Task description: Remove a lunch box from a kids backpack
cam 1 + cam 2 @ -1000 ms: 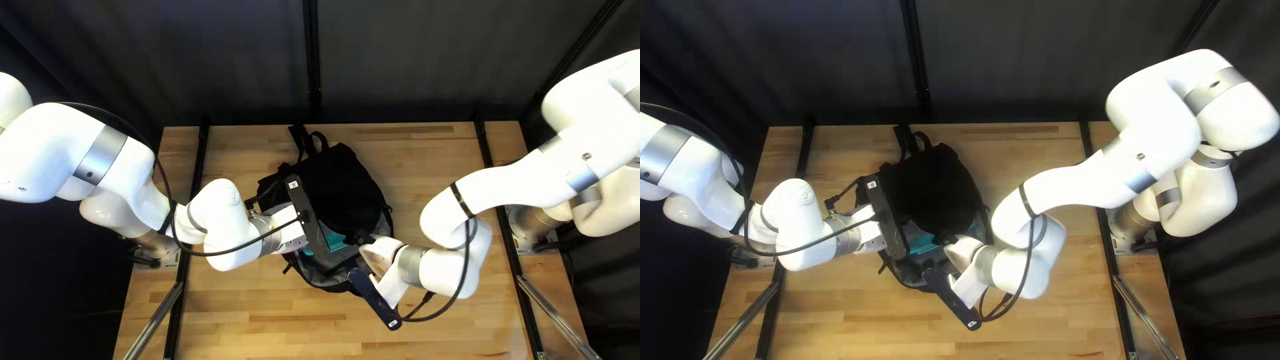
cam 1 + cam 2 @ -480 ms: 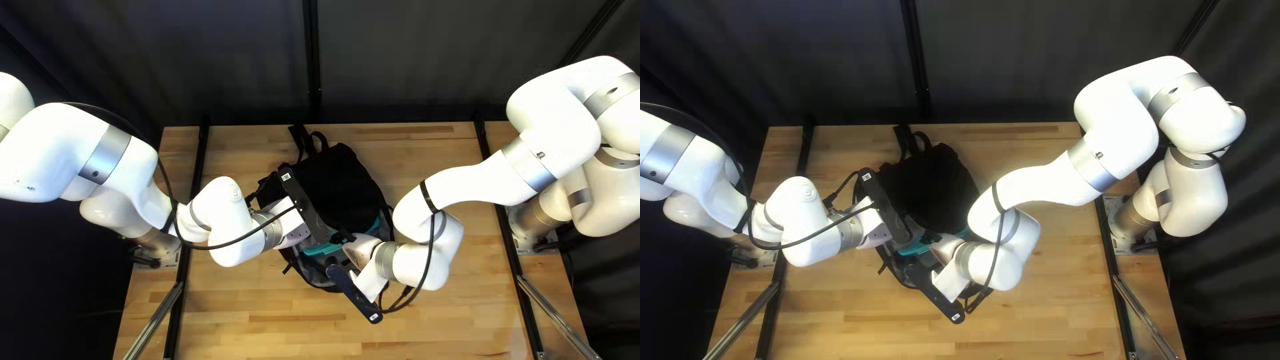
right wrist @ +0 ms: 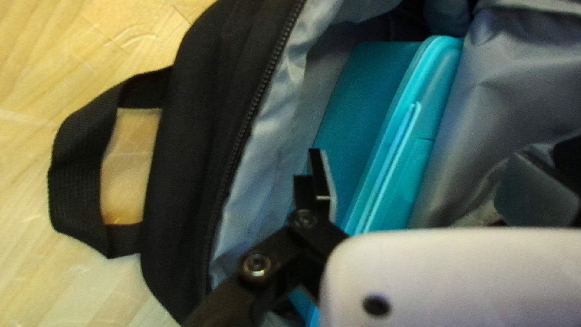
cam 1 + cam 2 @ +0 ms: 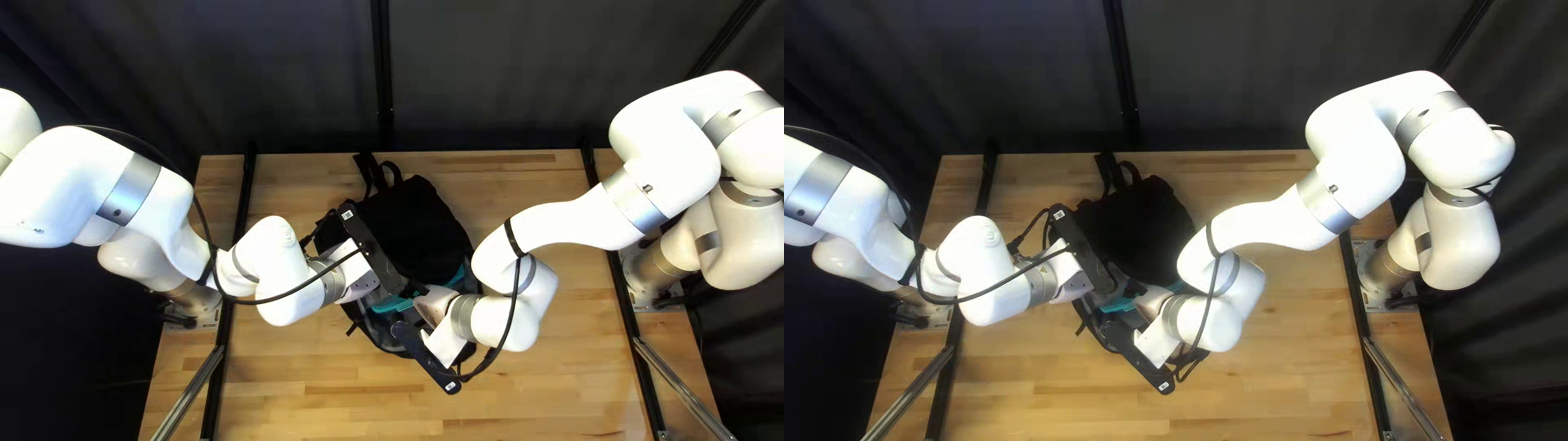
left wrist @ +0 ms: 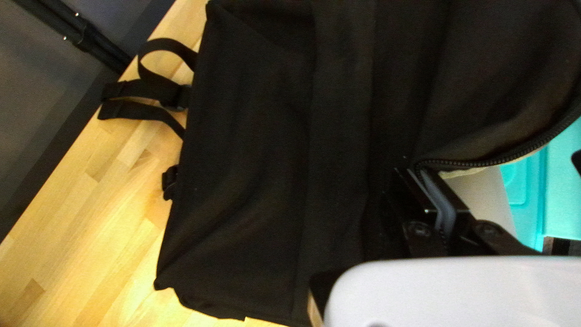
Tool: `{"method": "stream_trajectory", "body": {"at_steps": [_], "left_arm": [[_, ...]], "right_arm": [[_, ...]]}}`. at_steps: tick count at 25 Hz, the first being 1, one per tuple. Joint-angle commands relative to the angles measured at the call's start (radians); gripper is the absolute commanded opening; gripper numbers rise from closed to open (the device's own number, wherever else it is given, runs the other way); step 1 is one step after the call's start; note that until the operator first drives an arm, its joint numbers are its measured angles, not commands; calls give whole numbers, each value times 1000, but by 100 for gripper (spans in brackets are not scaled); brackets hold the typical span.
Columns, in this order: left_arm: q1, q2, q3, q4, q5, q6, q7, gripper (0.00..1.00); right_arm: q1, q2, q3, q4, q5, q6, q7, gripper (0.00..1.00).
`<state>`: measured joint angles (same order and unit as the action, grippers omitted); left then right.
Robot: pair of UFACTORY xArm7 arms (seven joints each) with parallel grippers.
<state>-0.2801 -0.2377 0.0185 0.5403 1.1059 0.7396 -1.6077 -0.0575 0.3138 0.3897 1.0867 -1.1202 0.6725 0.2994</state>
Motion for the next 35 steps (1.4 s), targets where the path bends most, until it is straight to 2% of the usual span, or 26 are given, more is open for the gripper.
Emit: {"method": "stream_trajectory", "body": {"at_steps": [1, 22, 35], "left_arm": [[0, -2, 0, -3, -3, 1, -3, 0], [2, -14, 3, -14, -8, 2, 1, 0], [2, -7, 4, -9, -8, -1, -3, 0]], "right_arm": [[2, 0, -1, -4, 3, 5, 17, 100], [19, -19, 5, -44, -16, 6, 73, 100], [-7, -45, 10, -72, 45, 9, 5, 100]]}}
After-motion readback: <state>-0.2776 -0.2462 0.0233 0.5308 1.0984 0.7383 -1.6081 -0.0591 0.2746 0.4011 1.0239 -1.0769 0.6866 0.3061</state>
